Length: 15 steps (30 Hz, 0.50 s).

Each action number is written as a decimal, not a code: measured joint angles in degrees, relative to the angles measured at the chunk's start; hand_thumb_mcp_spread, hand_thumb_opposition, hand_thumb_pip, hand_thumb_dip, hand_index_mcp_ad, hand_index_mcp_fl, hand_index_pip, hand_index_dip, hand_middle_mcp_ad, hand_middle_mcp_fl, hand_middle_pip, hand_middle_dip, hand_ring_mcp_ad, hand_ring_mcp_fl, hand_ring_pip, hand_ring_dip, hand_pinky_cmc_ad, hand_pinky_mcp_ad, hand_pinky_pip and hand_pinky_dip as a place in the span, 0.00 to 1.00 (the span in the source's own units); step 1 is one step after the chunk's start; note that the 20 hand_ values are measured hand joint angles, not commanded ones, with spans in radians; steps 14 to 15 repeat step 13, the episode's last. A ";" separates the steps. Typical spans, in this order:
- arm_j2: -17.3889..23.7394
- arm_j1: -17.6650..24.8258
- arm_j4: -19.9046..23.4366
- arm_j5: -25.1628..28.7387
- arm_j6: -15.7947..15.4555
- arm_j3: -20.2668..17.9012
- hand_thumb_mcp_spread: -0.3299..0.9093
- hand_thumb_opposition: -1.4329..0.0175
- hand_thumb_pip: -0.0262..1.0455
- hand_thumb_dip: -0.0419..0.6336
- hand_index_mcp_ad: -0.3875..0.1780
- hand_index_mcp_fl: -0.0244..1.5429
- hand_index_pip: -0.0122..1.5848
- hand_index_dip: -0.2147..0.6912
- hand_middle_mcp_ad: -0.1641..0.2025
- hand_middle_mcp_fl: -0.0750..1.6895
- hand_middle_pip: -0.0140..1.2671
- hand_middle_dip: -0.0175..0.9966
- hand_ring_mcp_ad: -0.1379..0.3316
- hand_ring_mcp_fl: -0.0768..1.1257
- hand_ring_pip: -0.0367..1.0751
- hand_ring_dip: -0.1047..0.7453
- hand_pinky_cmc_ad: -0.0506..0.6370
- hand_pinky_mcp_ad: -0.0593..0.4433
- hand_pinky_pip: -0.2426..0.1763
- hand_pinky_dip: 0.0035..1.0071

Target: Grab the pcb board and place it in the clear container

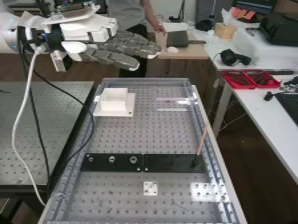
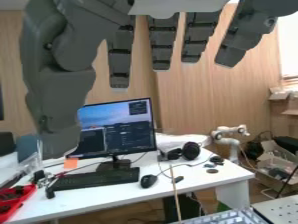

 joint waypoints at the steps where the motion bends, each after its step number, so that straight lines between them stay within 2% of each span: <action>1: 0.13 0.05 0.01 0.12 -0.20 0.00 0.69 0.48 0.28 0.34 0.39 0.18 0.17 0.61 0.63 0.07 0.12 0.18 0.54 0.07 0.12 0.18 0.53 0.55 0.40 0.17; 5: 0.91 0.35 0.71 0.84 -1.34 -0.20 0.68 0.48 0.28 0.32 0.42 0.18 0.13 0.61 0.63 0.07 0.12 0.18 0.54 0.06 0.12 0.18 0.53 0.54 0.40 0.17; 9: 0.64 0.24 0.98 0.72 -1.18 -0.21 0.67 0.49 0.27 0.32 0.44 0.19 0.11 0.63 0.63 0.07 0.12 0.18 0.54 0.06 0.12 0.18 0.53 0.58 0.40 0.18; 11: 0.40 0.09 1.07 0.33 -1.08 -0.13 0.67 0.49 0.27 0.32 0.44 0.19 0.10 0.63 0.63 0.07 0.12 0.18 0.54 0.06 0.12 0.18 0.56 0.58 0.40 0.19; 15: 0.25 -0.03 1.14 0.00 -1.13 -0.03 0.67 0.49 0.27 0.32 0.44 0.19 0.10 0.63 0.63 0.07 0.12 0.18 0.54 0.06 0.12 0.18 0.56 0.58 0.40 0.19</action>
